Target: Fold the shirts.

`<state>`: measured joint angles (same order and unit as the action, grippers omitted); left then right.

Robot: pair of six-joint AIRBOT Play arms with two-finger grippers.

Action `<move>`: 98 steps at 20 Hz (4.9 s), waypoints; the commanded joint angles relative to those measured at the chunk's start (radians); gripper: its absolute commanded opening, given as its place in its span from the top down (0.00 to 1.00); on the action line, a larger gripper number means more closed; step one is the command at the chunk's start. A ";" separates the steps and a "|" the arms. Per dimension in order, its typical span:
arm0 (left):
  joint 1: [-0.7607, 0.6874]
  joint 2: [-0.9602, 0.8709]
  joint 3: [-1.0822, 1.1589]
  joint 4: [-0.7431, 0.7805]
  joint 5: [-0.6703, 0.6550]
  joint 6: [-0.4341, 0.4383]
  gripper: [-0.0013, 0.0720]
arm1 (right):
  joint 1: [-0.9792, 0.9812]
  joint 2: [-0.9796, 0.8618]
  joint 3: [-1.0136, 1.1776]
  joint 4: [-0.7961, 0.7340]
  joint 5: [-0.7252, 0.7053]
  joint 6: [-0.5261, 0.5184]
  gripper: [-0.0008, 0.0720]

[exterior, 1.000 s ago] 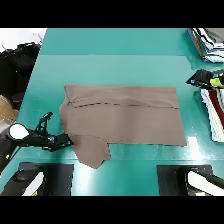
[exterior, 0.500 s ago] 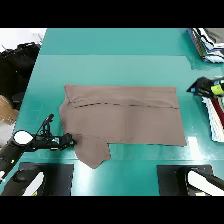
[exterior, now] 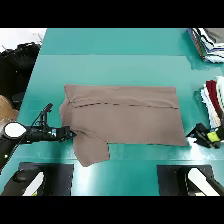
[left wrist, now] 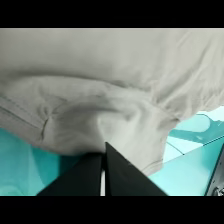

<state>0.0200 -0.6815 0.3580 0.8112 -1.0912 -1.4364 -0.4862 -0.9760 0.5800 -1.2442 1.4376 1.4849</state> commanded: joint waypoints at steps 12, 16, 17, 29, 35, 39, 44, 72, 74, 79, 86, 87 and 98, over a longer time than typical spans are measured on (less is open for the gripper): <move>0.000 0.003 0.059 0.094 -0.109 0.004 0.95 | 0.129 0.018 -0.074 0.055 -0.055 -0.062 0.96; 0.000 -0.019 0.283 0.228 -0.143 -0.006 0.95 | 0.194 0.016 0.144 -0.012 0.003 -0.023 0.97; 0.000 -0.045 0.340 0.247 -0.139 -0.006 0.95 | 0.210 0.005 0.212 -0.012 -0.002 -0.018 0.97; 0.000 -0.758 0.918 0.200 0.135 0.057 0.95 | 0.333 -0.541 0.813 0.076 -0.146 0.009 0.97; 0.000 -0.880 0.976 0.199 0.141 0.049 0.49 | 0.396 -0.758 1.050 0.076 -0.148 0.009 0.61; 0.002 -0.860 0.976 0.207 0.079 0.008 0.16 | 0.378 -0.787 1.113 0.127 -0.082 -0.045 0.34; -0.032 -0.849 0.976 0.160 0.019 0.043 0.93 | 0.252 -0.782 1.050 0.183 0.065 -0.106 0.14; -0.528 -1.296 1.361 0.123 0.193 -0.056 0.95 | 0.648 -0.604 1.273 0.442 -0.023 -0.087 0.96; -0.528 -1.300 1.361 0.124 0.201 -0.056 0.95 | 0.699 -0.604 1.314 0.443 -0.029 -0.086 0.96; -0.496 -1.293 1.429 0.133 0.116 -0.056 0.95 | 0.798 -0.607 1.340 0.501 -0.112 -0.101 0.96; -0.204 -0.988 1.478 0.485 -0.064 -0.082 0.95 | 1.015 -0.731 1.340 0.697 -0.207 -0.259 0.96; -0.152 -0.936 1.478 0.525 -0.086 -0.082 0.95 | 1.070 -0.764 1.349 0.702 -0.247 -0.283 0.96; 0.111 -0.720 1.475 0.555 -0.207 -0.074 0.95 | 1.184 -0.893 1.271 0.673 -0.312 -0.322 0.20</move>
<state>0.1036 -1.4208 1.8343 1.3617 -1.2587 -1.5166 0.7513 -1.9202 1.9648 -0.5556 1.0927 1.1637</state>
